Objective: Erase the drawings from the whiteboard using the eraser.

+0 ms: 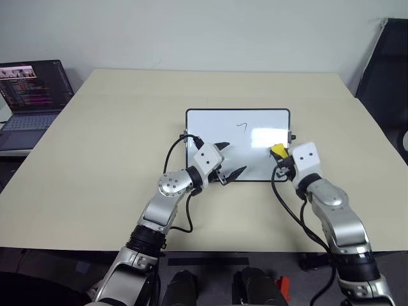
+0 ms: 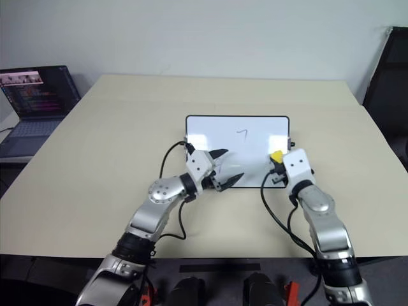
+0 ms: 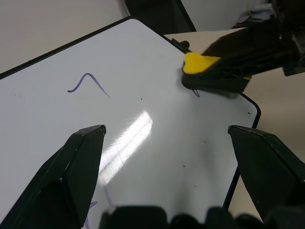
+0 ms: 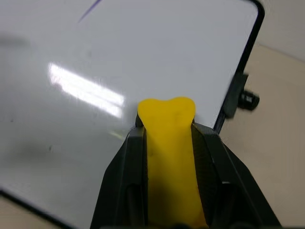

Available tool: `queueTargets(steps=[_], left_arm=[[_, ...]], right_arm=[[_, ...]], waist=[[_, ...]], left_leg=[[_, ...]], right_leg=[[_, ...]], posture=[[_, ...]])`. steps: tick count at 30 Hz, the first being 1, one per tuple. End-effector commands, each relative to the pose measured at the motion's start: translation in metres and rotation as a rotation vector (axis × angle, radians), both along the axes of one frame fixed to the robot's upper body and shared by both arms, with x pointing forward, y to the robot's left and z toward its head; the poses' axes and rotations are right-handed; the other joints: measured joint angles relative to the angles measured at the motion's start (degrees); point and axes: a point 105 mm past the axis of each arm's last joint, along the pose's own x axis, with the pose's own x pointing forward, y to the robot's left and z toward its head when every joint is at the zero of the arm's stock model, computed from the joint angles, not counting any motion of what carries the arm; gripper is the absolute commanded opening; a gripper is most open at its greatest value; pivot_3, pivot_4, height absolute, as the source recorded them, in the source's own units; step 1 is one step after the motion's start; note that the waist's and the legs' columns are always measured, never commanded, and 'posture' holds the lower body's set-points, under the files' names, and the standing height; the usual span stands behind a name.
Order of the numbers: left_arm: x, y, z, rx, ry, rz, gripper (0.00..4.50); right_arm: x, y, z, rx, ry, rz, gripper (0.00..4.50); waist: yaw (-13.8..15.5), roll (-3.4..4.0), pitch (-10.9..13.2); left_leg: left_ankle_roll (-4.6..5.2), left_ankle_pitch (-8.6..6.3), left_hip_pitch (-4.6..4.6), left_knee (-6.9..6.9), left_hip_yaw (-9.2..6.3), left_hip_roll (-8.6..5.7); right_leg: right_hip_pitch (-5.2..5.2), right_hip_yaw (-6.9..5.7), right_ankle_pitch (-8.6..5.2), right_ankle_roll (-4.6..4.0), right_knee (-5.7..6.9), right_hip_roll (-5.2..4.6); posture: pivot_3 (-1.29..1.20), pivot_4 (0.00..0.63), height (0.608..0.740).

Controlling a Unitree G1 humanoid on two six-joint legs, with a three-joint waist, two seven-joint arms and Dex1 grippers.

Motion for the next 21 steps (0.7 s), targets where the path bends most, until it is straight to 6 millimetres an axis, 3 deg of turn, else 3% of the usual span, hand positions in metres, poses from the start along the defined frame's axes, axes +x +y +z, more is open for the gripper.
queueTargets(steps=[1, 5, 15, 19, 21], left_arm=[[-0.003, -0.002, 0.015, -0.029, -0.05, -0.006, 4.5], [-0.002, -0.002, 0.015, -0.03, -0.047, -0.008, 4.5], [0.005, -0.005, 0.018, -0.024, -0.049, -0.023, 4.5], [0.005, -0.005, 0.016, -0.018, -0.046, -0.022, 4.5], [0.007, -0.001, 0.017, -0.016, -0.046, -0.007, 4.5]], right_arm=[[-0.017, -0.002, -0.012, -0.013, 0.066, 0.022, 0.96], [-0.028, -0.007, -0.018, -0.029, 0.086, 0.017, 0.96], [0.012, 0.007, 0.045, 0.066, -0.194, 0.016, 0.96], [0.02, 0.009, 0.043, 0.053, -0.185, 0.026, 0.96], [0.022, 0.005, 0.032, 0.008, -0.132, 0.015, 0.96]], waist=[[0.0, 0.0, 0.0], [-0.2, 0.0, 0.0], [-0.2, 0.01, 0.0], [-0.1, 0.01, 0.0], [0.0, 0.0, 0.0]], left_leg=[[0.0, 0.0, 0.01, 0.0, -0.01, 0.0], [0.0, 0.0, 0.03, 0.01, 0.0, 0.0], [0.0, 0.01, 0.01, -0.03, 0.0, 0.02], [0.0, 0.0, -0.13, -0.06, 0.0, 0.01], [0.0, 0.0, -0.13, -0.06, 0.01, 0.01]], right_leg=[[0.0, 0.0, 0.0, 0.0, 0.01, 0.0], [0.0, 0.01, 0.0, 0.0, 0.03, 0.01], [-0.02, 0.0, 0.02, -0.02, -0.03, 0.07], [-0.07, 0.0, 0.01, -0.01, -0.16, 0.04], [-0.07, 0.0, 0.01, -0.01, -0.15, 0.03]], posture=[[0.0, 0.15, 0.74], [0.0, 0.15, 0.74], [0.0, 0.15, 0.74], [0.0, 0.15, 0.74], [0.0, 0.15, 0.74]])
